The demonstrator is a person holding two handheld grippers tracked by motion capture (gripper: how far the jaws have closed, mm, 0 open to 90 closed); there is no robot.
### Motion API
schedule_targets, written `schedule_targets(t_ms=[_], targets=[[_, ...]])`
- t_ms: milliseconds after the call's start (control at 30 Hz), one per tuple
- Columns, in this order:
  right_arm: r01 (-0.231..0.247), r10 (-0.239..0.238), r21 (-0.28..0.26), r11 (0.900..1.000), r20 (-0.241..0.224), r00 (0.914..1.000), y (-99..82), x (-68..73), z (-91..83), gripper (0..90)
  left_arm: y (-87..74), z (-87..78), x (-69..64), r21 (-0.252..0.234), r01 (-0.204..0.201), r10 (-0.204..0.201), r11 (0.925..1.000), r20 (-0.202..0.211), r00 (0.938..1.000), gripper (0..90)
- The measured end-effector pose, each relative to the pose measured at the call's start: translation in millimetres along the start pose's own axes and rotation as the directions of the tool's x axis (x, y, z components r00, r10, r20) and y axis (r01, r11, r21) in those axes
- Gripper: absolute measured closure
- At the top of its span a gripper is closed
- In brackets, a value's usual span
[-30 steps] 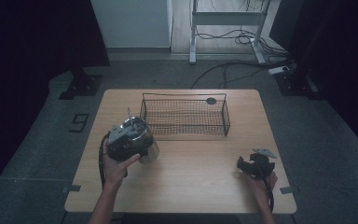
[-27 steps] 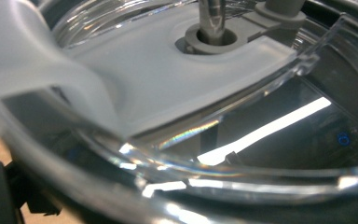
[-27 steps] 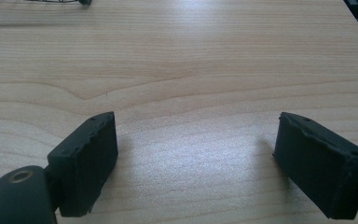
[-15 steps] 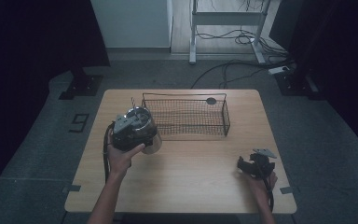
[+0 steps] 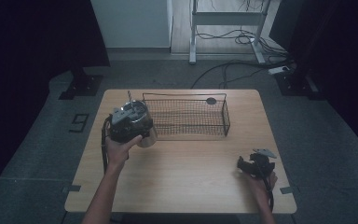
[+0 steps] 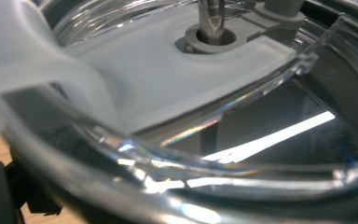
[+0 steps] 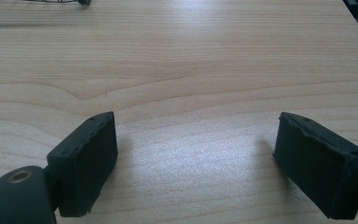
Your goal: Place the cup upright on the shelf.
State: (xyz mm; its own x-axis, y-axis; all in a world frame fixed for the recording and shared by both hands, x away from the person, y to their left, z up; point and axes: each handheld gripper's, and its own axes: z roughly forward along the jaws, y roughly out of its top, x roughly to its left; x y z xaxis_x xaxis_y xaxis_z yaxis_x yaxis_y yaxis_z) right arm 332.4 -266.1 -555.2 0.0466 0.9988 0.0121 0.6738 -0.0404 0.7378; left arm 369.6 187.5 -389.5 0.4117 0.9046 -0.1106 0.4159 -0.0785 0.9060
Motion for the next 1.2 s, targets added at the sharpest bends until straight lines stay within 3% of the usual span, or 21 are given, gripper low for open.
schedule_targets(t_ms=[633, 1200], targets=[[0.002, -0.002, 0.000, 1.0000, 0.001, 1.0000, 0.0, -0.3, 0.0, 13.1, 16.3, 19.4, -2.9, 0.018, -0.024, 0.024, 0.9996, -0.003, 0.9997, 3.7], [0.002, -0.002, -0.004, 1.0000, 0.003, 1.0000, -0.1, -0.4, 0.3, 13.3, 29.2, 26.9, 1.5, 0.005, 0.010, -0.010, 0.9999, -0.004, 0.9999, 3.7]])
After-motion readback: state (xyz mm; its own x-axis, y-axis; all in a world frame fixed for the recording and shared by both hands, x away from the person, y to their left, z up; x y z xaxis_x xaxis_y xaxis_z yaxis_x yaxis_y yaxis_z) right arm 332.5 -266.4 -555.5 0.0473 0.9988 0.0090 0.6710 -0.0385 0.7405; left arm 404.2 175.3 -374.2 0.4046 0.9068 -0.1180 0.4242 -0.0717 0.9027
